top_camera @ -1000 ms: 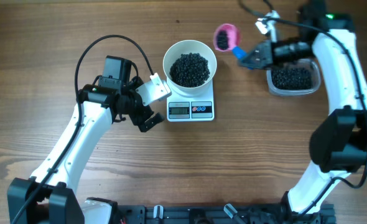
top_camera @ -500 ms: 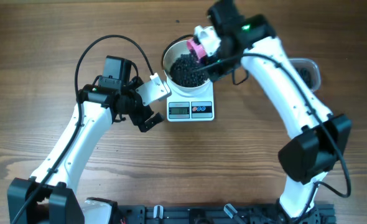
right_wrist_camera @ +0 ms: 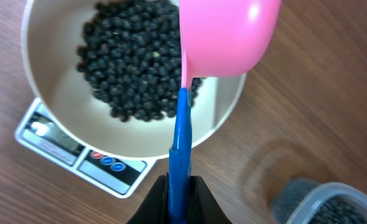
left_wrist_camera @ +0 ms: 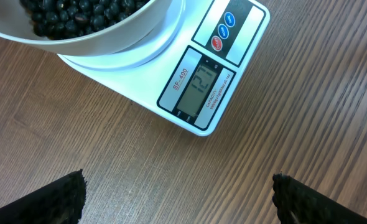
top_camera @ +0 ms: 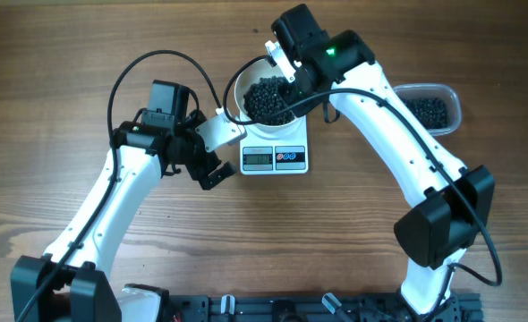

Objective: Scoop item into bowl and weigh 150g on scale
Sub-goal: 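Return the scoop to above the bean tub, then dip the scoop into the bean tub and lift it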

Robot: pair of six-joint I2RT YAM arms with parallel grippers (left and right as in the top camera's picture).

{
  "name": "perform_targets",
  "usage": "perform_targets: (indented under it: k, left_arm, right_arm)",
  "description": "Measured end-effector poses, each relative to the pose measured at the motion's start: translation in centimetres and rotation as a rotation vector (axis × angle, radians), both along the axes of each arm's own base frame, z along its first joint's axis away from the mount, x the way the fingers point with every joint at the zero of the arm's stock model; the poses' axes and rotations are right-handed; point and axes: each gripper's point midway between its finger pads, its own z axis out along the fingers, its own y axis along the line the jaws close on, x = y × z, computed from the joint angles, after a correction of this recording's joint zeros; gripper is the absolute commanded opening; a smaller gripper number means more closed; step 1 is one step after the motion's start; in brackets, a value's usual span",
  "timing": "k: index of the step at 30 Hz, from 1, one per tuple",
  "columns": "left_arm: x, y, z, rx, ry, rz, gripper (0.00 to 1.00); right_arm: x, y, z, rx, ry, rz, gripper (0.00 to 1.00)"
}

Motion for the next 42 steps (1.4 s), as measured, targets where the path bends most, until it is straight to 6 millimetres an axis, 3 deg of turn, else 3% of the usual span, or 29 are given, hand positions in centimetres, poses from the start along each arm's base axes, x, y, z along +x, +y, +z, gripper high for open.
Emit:
perform_targets:
  k: [6, 10, 15, 21, 25, 29, 39, 42]
  left_arm:
    - [0.0, 0.0, 0.0, 0.0, 0.0, 0.0, 1.0]
    - [0.0, 0.0, 0.0, 0.0, 0.0, 0.0, 1.0]
    - [0.0, 0.0, 0.0, 0.0, 0.0, 0.0, 1.0]
    - [0.0, 0.0, 0.0, 0.0, 0.0, 0.0, 1.0]
    - [0.0, 0.0, 0.0, 0.0, 0.0, 0.0, 1.0]
    - [0.0, 0.0, 0.0, 0.0, 0.0, 0.0, 1.0]
    - [0.0, 0.0, 0.0, 0.0, 0.0, 0.0, 1.0]
    - [0.0, 0.0, 0.0, 0.0, 0.0, 0.0, 1.0]
  right_arm:
    - [0.9, -1.7, 0.1, 0.111, 0.049, -0.058, 0.04]
    - [2.4, -7.2, 3.2, 0.252, 0.027, -0.203, 0.04]
    - [1.0, -14.8, 6.4, 0.311, 0.023, -0.38, 0.05]
    - [-1.7, -23.2, 6.2, 0.304, 0.095, -0.6, 0.04]
    - [-2.8, -26.5, 5.1, 0.296, 0.126, -0.68, 0.04]
    - [-4.1, -27.6, 2.5, 0.278, 0.195, -0.707, 0.04]
    - [-6.5, -27.7, -5.1, 0.225, 0.324, -0.726, 0.04]
    - [-6.7, -27.7, -6.4, 0.219, 0.331, -0.728, 0.04]
